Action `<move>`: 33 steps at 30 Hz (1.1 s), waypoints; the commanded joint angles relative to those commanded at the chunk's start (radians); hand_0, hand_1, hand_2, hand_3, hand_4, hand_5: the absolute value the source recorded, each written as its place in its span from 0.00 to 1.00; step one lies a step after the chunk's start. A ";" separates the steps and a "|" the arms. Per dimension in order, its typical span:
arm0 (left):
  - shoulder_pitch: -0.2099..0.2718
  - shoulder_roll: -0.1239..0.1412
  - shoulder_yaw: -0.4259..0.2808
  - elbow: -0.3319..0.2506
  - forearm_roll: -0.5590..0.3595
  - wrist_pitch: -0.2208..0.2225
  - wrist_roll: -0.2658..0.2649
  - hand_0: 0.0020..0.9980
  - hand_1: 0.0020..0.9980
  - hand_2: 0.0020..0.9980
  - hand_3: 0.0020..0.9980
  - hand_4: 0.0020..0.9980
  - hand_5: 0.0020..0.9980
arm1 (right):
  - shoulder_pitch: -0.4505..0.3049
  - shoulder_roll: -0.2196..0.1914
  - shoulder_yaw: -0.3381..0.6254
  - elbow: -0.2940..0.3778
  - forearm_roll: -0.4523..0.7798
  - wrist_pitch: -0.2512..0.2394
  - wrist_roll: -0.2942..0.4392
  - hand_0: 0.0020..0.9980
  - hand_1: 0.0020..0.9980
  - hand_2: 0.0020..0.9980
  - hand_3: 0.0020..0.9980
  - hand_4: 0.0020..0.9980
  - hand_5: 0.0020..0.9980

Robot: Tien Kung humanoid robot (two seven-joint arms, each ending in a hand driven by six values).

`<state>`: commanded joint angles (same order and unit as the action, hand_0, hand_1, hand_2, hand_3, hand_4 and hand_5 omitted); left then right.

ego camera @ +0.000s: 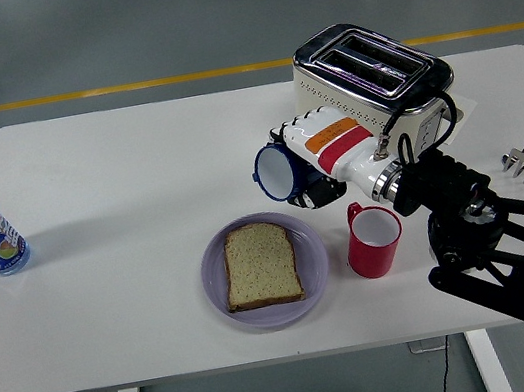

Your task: Pick up the cup,pour liquid into bread,place the cup on the desk

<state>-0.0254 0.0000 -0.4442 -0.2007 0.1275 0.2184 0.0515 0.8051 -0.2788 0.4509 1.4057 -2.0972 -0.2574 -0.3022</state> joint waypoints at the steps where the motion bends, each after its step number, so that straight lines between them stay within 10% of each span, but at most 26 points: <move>1: 0.000 0.000 0.000 0.000 0.000 0.000 0.000 0.65 0.67 0.69 0.53 0.24 0.85 | 0.005 -0.001 -0.010 0.000 -0.013 -0.009 -0.002 0.39 0.35 0.51 0.51 0.67 0.00; 20: 0.017 0.000 0.023 0.004 -0.011 0.000 0.002 0.65 0.67 0.69 0.53 0.25 0.85 | 0.077 -0.017 -0.222 -0.025 -0.172 -0.192 -0.276 0.47 0.40 0.53 0.53 0.64 0.00; 33: 0.017 0.000 0.023 0.003 -0.010 0.000 0.002 0.65 0.67 0.69 0.53 0.25 0.84 | 0.057 -0.020 -0.198 -0.039 -0.172 -0.219 -0.253 0.46 0.40 0.53 0.54 0.63 0.00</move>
<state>-0.0079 0.0000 -0.4210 -0.1975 0.1170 0.2189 0.0537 0.8622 -0.2987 0.2530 1.3671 -2.2689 -0.4760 -0.5556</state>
